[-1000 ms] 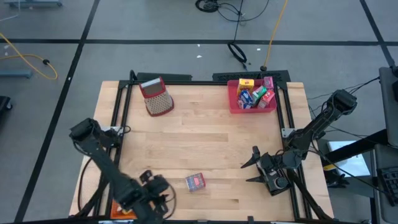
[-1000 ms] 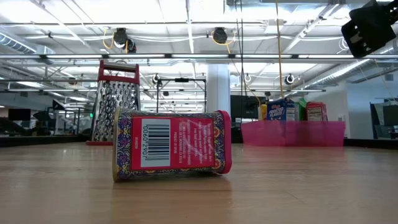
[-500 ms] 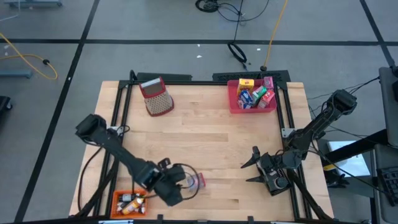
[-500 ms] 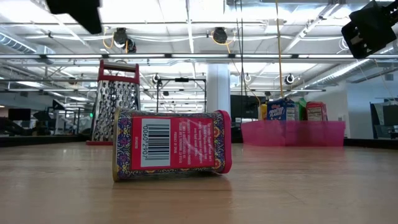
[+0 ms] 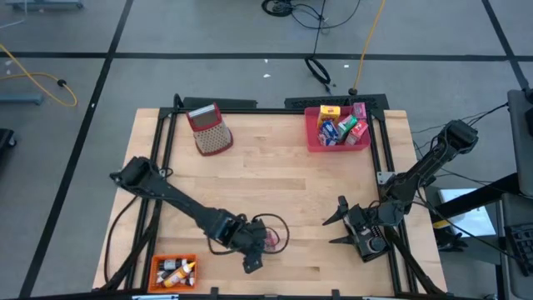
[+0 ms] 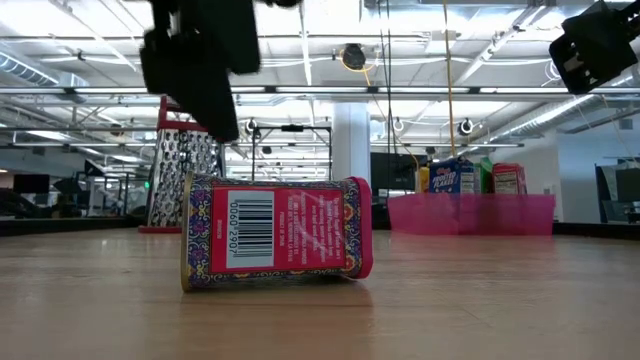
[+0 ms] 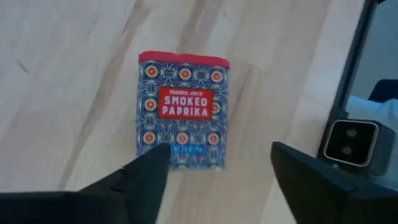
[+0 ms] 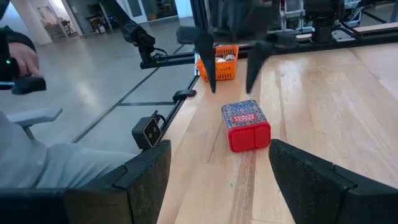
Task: Pick & Place Kitchen Items
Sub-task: Put the red seasoning into the black bin
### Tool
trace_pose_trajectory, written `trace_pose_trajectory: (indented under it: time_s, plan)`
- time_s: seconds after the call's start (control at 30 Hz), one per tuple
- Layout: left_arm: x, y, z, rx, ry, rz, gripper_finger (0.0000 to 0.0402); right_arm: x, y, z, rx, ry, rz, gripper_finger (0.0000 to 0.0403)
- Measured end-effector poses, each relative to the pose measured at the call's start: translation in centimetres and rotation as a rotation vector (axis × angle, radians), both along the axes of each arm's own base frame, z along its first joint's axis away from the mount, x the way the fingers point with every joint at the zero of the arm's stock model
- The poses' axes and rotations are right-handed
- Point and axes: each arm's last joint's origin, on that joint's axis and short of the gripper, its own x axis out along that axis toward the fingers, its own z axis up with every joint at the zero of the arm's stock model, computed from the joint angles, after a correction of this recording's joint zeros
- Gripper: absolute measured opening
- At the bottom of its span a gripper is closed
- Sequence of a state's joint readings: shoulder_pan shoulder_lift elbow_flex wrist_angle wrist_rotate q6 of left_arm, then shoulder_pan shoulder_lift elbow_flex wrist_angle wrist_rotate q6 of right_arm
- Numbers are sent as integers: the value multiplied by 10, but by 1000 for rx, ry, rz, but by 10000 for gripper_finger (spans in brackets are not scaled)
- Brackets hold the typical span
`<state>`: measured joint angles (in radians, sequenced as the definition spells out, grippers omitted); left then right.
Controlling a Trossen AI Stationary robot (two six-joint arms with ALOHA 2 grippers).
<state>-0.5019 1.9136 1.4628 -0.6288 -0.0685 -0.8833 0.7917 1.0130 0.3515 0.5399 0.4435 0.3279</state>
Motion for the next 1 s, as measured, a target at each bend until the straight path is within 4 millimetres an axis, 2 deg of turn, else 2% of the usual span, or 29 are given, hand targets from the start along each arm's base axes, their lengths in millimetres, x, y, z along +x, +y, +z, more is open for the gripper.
trace_pose_trajectory:
  time_s: [0.2,0.37,0.6,1.0]
  plan:
    - [10,4,-11,-38,14,-45,355,0,0,0,-1,1,0,263]
    - [16,7,-13,-43,-10,-49,393,0,0,0,-3,-1,-1,263]
    - [18,9,-13,-8,-34,-59,392,0,0,0,-3,-1,-2,263]
    - [25,14,-34,48,7,-40,384,0,0,0,-6,0,-5,263]
